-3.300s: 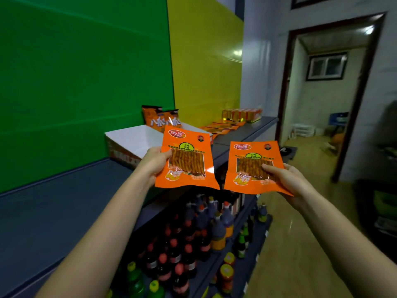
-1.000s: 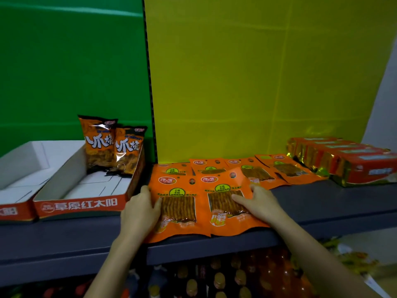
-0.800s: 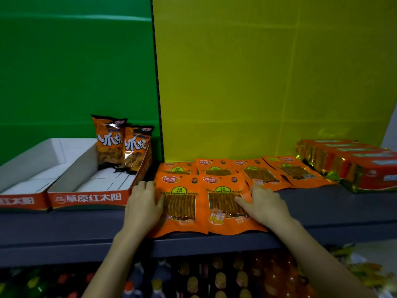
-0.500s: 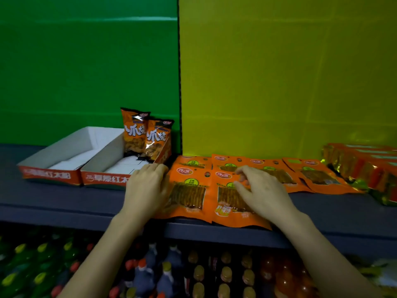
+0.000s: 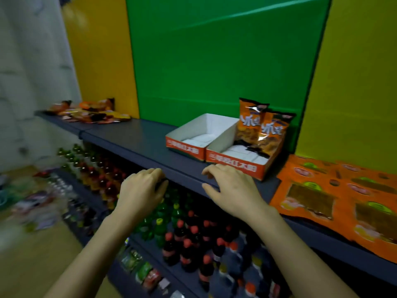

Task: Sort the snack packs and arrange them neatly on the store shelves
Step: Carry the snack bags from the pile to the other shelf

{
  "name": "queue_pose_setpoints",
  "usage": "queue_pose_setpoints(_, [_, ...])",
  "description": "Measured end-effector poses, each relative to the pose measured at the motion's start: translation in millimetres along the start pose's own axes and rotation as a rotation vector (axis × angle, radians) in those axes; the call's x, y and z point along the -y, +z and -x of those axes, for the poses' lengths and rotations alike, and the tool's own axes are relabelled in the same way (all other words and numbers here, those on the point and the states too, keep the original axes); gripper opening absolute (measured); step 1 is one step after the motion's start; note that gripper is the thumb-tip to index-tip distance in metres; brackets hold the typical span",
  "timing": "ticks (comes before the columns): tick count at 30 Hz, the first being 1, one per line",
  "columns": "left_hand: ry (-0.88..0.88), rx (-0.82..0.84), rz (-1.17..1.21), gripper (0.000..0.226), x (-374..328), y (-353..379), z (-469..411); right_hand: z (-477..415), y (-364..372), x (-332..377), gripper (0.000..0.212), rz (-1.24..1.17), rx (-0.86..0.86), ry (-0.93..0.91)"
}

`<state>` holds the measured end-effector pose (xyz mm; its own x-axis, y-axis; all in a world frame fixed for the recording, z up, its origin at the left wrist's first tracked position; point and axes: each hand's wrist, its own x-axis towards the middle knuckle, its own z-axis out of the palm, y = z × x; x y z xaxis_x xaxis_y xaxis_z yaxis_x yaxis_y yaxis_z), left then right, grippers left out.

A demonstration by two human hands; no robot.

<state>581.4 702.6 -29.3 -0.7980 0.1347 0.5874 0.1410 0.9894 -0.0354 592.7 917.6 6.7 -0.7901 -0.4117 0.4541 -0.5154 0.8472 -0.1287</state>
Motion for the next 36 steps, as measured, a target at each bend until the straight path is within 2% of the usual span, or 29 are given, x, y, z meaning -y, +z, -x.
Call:
queue_pose_setpoints(5, [-0.095,0.027,0.005,0.033,89,11,1,-65,50,53,0.036,-0.017,0.038,-0.078])
queue_pose_setpoints(10, [-0.077,-0.008,-0.04,0.045,195,25,-11,-142,102,112,0.036,-0.028,0.052,-0.086])
queue_pose_setpoints(14, [-0.076,-0.033,-0.111,0.032,279,34,-20,-208,137,165,0.036,-0.054,0.037,-0.096])
queue_pose_setpoints(19, [-0.118,-0.023,-0.177,0.033,364,43,-31,-280,172,217,0.038,-0.068,0.054,-0.121])
queue_pose_setpoints(29, [-0.207,-0.048,-0.092,0.028,479,87,-80,-410,247,260,0.036,-0.209,0.103,-0.047])
queue_pose_setpoints(36, [-0.212,-0.022,-0.083,0.029,566,132,-156,-523,307,277,0.033,-0.257,0.104,0.045])
